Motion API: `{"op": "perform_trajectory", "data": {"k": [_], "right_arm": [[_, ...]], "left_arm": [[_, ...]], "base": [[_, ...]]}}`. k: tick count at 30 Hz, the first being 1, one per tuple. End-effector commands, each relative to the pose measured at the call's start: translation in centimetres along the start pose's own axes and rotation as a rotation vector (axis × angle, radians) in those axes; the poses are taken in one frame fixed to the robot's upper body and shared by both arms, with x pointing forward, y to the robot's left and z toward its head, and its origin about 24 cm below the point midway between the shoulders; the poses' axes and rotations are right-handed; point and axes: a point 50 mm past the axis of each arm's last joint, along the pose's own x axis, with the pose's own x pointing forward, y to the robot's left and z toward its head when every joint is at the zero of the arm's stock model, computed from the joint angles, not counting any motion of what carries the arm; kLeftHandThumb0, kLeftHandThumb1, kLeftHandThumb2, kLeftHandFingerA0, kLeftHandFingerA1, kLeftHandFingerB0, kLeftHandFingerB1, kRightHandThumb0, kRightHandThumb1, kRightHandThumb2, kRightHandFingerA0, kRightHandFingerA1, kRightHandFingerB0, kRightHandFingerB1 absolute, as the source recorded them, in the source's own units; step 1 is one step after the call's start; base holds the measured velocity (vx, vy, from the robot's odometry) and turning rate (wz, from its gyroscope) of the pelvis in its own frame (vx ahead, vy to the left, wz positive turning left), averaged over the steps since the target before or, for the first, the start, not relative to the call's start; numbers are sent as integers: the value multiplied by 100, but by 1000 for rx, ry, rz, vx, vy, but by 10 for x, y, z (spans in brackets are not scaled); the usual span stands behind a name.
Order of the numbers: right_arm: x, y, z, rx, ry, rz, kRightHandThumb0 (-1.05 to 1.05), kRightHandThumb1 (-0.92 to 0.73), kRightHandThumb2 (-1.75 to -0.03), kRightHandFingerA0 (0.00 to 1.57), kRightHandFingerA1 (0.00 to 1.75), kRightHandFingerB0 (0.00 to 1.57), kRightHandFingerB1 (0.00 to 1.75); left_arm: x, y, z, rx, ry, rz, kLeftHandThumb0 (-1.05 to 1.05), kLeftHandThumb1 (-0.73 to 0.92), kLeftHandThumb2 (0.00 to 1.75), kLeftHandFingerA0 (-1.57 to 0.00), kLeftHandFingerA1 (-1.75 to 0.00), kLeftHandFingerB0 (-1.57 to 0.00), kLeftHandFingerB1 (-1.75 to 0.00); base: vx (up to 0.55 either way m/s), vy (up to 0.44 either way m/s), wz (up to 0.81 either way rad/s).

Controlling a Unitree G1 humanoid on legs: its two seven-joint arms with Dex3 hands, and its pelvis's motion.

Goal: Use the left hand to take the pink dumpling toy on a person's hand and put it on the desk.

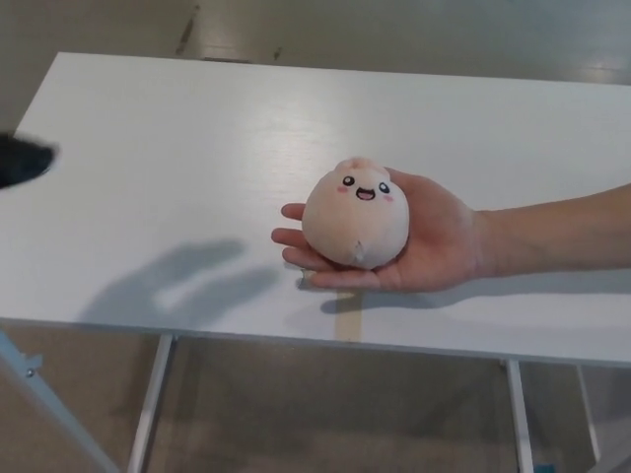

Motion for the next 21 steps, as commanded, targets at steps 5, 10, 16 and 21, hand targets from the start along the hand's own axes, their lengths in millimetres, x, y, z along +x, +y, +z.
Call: {"op": "perform_trajectory", "data": {"k": [5,10,16,21], "right_arm": [[0,-4,-2,0,1,13,-23,-70,-60,67,46,57,43],[0,-4,-2,-8,0,28,-23,-70,-60,67,46,55,43],[0,-4,-3,-25,6,38,-23,-70,-61,66,45,55,42],[-1,-5,-6,-22,17,36,-22,-70,-61,65,45,54,42]], "left_arm": [[71,-62,-39,100,186,-245,-65,42,73,-34,-45,-26,-40],[88,-94,-50,157,228,-338,-66,43,73,-33,-45,-25,-39],[94,-123,-58,198,263,-443,-66,41,73,-30,-44,-21,-38],[98,-145,-62,186,290,-503,-66,41,73,-31,-44,-19,-37]], "base": [[0,0,0],[0,0,0],[0,0,0],[0,0,0]]}}
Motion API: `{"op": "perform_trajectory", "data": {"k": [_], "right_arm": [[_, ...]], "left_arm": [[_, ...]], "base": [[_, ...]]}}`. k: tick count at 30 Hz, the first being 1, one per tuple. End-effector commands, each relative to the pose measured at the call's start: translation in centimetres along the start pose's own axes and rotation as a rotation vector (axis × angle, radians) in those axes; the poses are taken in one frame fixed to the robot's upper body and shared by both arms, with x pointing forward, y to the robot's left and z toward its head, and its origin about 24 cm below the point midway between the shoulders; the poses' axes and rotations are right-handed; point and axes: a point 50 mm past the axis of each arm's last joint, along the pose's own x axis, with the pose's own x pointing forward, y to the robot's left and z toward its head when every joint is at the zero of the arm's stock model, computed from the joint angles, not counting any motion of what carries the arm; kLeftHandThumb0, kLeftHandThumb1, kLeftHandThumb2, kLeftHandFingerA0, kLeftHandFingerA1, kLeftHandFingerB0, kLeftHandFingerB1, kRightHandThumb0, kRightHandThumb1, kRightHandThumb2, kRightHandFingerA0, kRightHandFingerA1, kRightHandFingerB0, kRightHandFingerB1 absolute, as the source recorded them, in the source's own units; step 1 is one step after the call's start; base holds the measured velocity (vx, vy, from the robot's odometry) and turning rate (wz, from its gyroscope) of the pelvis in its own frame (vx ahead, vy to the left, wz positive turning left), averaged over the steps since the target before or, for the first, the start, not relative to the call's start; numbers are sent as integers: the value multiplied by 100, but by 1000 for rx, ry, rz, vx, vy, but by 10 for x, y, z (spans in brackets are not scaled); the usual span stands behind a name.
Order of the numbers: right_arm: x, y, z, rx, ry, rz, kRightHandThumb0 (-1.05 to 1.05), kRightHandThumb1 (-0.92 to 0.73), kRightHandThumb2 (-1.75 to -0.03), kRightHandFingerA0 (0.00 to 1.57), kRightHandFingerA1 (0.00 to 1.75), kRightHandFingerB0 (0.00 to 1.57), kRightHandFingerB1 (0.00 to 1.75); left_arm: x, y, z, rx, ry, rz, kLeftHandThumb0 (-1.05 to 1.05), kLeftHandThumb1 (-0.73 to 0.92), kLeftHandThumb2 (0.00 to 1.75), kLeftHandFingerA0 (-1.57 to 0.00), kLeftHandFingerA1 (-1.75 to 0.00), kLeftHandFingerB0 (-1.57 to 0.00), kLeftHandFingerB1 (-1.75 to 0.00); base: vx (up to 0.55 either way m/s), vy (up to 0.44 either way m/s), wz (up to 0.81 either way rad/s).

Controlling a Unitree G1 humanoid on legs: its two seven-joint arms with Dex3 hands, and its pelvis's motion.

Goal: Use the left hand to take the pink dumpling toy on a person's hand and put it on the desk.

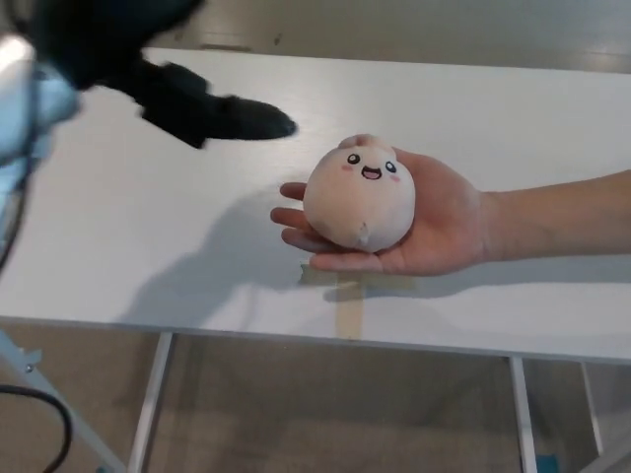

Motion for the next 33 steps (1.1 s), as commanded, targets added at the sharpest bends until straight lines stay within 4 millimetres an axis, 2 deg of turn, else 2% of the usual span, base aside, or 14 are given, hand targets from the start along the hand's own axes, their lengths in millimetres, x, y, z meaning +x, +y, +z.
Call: {"op": "perform_trajectory", "data": {"k": [1,3,7,13,18,26,33], "right_arm": [[-1,-5,-8,-17,22,20,-23,-70,-61,65,45,54,42],[-1,-5,-8,-18,23,19,-23,-70,-61,65,45,56,43],[-2,-5,-15,-14,36,17,-23,-70,-61,66,45,58,44],[-2,-4,-14,-15,31,21,-22,-70,-61,66,46,54,42],[-2,-4,-13,-16,27,23,-22,-70,-60,66,46,56,43],[-1,-3,-9,-9,18,18,-22,-70,-60,66,46,58,44],[-1,-3,-4,-8,8,17,-22,-69,-60,66,46,56,43]], "left_arm": [[33,-50,-20,191,214,-225,-66,41,73,-30,-44,-19,-37],[37,-55,-20,190,223,-244,-66,41,73,-29,-44,-18,-37],[45,-78,-18,199,236,-319,-67,41,71,-27,-42,-21,-37],[52,-95,-19,216,263,-359,-67,41,72,-27,-42,-22,-37],[62,-110,-21,319,318,-390,-68,42,73,-23,-41,-17,-36],[61,-121,-28,424,389,-423,-69,42,73,-21,-41,-13,-36],[59,-122,-35,471,426,-437,-69,42,73,-23,-41,-10,-36]], "base": [[0,0,0],[0,0,0],[0,0,0],[0,0,0],[0,0,0],[0,0,0],[0,0,0]]}}
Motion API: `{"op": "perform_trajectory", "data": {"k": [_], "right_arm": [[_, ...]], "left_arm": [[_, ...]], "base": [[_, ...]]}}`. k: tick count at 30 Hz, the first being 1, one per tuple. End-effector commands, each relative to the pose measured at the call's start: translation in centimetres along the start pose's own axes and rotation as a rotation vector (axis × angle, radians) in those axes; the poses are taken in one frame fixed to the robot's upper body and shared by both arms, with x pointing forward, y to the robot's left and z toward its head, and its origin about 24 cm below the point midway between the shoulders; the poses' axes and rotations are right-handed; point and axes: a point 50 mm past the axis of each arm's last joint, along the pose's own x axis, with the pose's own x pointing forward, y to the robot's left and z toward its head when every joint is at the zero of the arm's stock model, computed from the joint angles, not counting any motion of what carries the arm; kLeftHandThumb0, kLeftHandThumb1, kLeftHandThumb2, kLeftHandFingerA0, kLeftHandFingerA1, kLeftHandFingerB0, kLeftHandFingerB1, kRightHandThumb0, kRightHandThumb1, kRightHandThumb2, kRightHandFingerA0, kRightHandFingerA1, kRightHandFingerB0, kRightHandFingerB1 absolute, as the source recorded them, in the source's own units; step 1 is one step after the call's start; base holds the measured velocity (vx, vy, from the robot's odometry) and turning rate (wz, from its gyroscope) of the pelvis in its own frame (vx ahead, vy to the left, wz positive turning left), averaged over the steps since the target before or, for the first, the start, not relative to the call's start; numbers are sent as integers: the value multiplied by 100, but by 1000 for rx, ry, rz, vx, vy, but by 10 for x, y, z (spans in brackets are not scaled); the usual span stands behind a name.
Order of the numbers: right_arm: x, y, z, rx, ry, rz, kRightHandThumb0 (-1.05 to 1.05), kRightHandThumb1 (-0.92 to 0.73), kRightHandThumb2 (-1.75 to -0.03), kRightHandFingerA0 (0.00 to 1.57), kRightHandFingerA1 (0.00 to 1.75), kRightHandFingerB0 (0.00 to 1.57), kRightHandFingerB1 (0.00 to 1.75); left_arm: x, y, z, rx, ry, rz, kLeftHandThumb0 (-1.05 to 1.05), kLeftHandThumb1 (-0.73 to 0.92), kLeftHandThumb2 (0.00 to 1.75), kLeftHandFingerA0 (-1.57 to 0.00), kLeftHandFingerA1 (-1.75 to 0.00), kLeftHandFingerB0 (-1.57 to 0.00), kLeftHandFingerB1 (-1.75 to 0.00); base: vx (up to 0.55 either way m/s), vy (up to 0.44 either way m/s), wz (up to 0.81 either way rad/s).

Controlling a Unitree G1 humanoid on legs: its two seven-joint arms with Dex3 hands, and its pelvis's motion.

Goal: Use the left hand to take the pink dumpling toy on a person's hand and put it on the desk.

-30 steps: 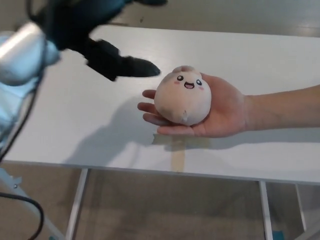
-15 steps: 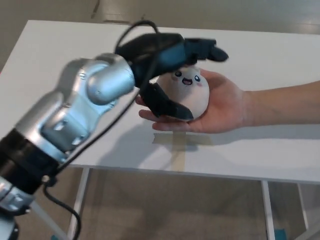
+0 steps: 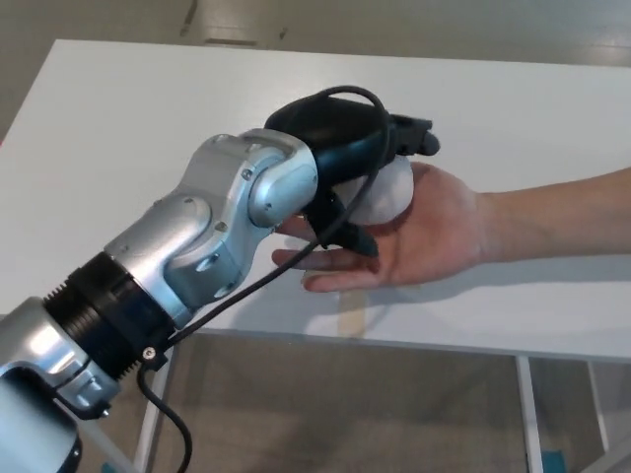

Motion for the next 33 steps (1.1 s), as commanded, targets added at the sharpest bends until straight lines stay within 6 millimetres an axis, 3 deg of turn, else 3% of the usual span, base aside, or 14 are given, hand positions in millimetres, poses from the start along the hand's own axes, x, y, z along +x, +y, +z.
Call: {"op": "perform_trajectory", "data": {"k": [1,2,3,4,5,6,7,8,9,15,32,33], "right_arm": [[0,-2,1,-5,-5,4,-23,-69,-60,66,46,56,43],[0,-2,1,-6,-6,4,-23,-69,-61,66,45,56,43],[0,-2,1,-7,-7,5,-23,-69,-61,66,45,56,43],[0,-3,3,-7,-12,5,-23,-69,-61,65,45,55,43],[0,-3,4,-8,-14,5,-23,-69,-61,65,45,55,43],[0,-3,4,-8,-15,6,-23,-69,-61,65,45,55,43],[0,-3,5,-11,-16,6,-23,-69,-61,65,45,56,43],[1,-3,6,-16,-18,5,-23,-69,-60,65,45,57,43],[1,-3,7,-18,-19,4,-23,-69,-60,66,45,58,44],[1,-3,10,-17,-24,5,-22,-69,-60,66,45,55,43],[1,-3,12,-3,-26,6,-22,-69,-60,66,46,56,43],[1,-3,12,-4,-25,7,-22,-69,-60,66,46,56,43]], "left_arm": [[2,-5,-12,142,126,-33,-63,42,71,-25,-42,-10,-36],[2,-6,-13,142,128,-35,-47,51,56,-56,-43,-22,-29],[2,-7,-13,141,129,-36,-47,51,56,-56,-43,-22,-29],[3,-7,-13,135,128,-30,-40,53,57,-65,-67,-27,-31],[3,-7,-14,130,127,-26,-29,55,57,-70,-133,-46,-36],[3,-7,-14,127,126,-23,-29,55,57,-70,-133,-46,-36],[3,-8,-13,118,121,-15,-26,45,78,-106,-136,-58,-58],[3,-9,-12,101,107,12,-26,47,79,-107,-137,-57,-58],[3,-9,-11,87,91,45,-21,65,59,-74,-162,-61,-44],[2,-7,-10,69,65,98,-25,66,60,-75,-150,-62,-43],[2,-5,-10,65,46,126,-25,68,60,-75,-151,-64,-44],[2,-4,-10,64,46,126,-35,59,86,-94,-131,-64,-60]], "base": [[0,0,0],[0,0,0],[0,0,0],[0,0,0],[0,0,0],[0,0,0],[0,0,0],[0,0,0],[0,0,0],[0,0,0],[0,0,0],[0,0,0]]}}
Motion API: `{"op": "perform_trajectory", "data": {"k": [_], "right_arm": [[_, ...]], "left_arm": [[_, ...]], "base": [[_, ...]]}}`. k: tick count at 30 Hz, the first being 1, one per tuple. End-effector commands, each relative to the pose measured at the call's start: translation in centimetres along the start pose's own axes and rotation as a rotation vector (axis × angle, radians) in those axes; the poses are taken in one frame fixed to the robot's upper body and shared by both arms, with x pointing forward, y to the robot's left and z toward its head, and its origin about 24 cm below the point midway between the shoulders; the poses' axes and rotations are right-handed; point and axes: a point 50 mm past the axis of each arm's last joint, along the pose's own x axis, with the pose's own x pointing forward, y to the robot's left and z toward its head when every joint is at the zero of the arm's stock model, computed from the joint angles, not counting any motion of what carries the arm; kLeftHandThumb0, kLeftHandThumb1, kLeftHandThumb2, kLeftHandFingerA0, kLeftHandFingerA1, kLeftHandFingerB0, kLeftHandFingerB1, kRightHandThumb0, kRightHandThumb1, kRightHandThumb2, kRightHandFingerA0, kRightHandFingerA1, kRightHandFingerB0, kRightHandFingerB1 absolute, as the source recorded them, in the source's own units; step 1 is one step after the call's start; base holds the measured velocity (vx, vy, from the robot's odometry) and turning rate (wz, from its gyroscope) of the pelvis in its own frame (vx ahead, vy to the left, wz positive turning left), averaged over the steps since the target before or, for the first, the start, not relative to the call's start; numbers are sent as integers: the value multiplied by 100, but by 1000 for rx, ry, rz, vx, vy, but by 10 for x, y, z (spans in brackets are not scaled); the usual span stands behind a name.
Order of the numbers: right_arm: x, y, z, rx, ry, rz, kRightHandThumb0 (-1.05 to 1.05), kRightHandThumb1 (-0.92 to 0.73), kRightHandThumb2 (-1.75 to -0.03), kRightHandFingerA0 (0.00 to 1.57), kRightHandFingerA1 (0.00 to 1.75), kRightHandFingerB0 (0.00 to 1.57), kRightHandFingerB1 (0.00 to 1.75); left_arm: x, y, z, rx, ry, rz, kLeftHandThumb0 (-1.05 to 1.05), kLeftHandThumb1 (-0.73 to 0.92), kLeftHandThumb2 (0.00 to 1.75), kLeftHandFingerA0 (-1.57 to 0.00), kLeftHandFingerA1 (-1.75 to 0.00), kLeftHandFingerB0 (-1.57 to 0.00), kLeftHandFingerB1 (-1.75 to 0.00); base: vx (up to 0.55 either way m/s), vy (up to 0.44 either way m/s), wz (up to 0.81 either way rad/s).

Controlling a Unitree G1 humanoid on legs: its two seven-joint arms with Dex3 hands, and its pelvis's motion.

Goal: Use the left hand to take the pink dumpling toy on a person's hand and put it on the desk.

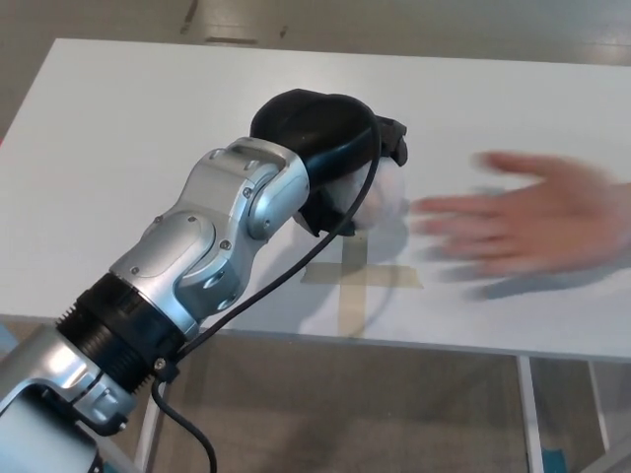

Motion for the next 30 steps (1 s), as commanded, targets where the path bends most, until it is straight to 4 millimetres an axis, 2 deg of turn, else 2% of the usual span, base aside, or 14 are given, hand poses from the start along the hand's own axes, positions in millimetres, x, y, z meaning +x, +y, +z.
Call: {"op": "perform_trajectory", "data": {"k": [1,3,5,6,8,9,12,16,17,19,20,25,29,30], "right_arm": [[0,-2,-1,-1,5,3,-22,-69,-60,66,46,56,43],[0,-2,-1,0,5,3,-22,-69,-60,66,46,55,43],[0,-3,-1,1,5,3,-22,-69,-60,66,46,55,43],[0,-2,-1,2,5,4,-22,-69,-60,66,46,55,43],[0,-2,-1,1,5,7,-22,-69,-60,66,46,55,42],[0,-2,-1,1,5,8,-22,-69,-61,66,46,55,42],[0,-2,-1,1,7,9,-22,-69,-60,66,46,54,42],[0,-2,-1,-4,8,10,-23,-69,-60,66,45,54,42],[0,-2,-1,-5,8,11,-23,-69,-60,66,45,54,42],[0,-3,0,-2,7,12,-23,-69,-60,65,45,54,42],[0,-3,0,-2,7,11,-23,-69,-60,65,45,54,42],[0,-2,-2,3,12,16,-23,-69,-61,65,45,54,42],[0,0,1,4,7,22,-23,-70,-61,65,45,55,42],[0,0,2,3,5,23,-23,-70,-61,65,45,55,43]], "left_arm": [[1,-1,-1,21,0,9,-34,58,86,-94,-130,-69,-63],[1,-1,-2,20,-3,10,-35,58,85,-93,-131,-62,-59],[1,-1,-2,19,-4,10,-35,58,85,-93,-131,-62,-59],[1,-1,-2,20,-5,11,-25,68,60,-74,-151,-66,-45],[1,0,-1,23,-3,10,-25,67,61,-74,-152,-64,-44],[1,0,-1,25,-3,9,-35,58,86,-93,-131,-61,-59],[1,0,-1,27,-3,8,-35,58,85,-93,-131,-66,-60],[1,0,-1,27,-1,5,-35,58,86,-93,-131,-61,-59],[1,-1,-1,26,-1,5,-35,58,86,-93,-130,-67,-61],[2,0,-1,26,-1,7,-35,59,86,-93,-131,-63,-59],[2,0,-1,27,-2,7,-25,68,60,-74,-151,-64,-44],[0,0,1,28,-5,6,-25,68,62,-73,-152,-66,-45],[-4,8,0,27,-15,25,-25,69,63,-74,-152,-68,-46],[-6,21,-1,21,-27,54,-25,71,64,-74,-154,-86,-62]], "base": [[0,0,0],[0,0,0],[0,0,0],[0,0,0],[0,0,0],[0,0,0],[0,0,0],[0,0,0],[0,0,0],[0,0,0],[0,0,0],[0,0,0],[0,0,0],[0,0,0]]}}
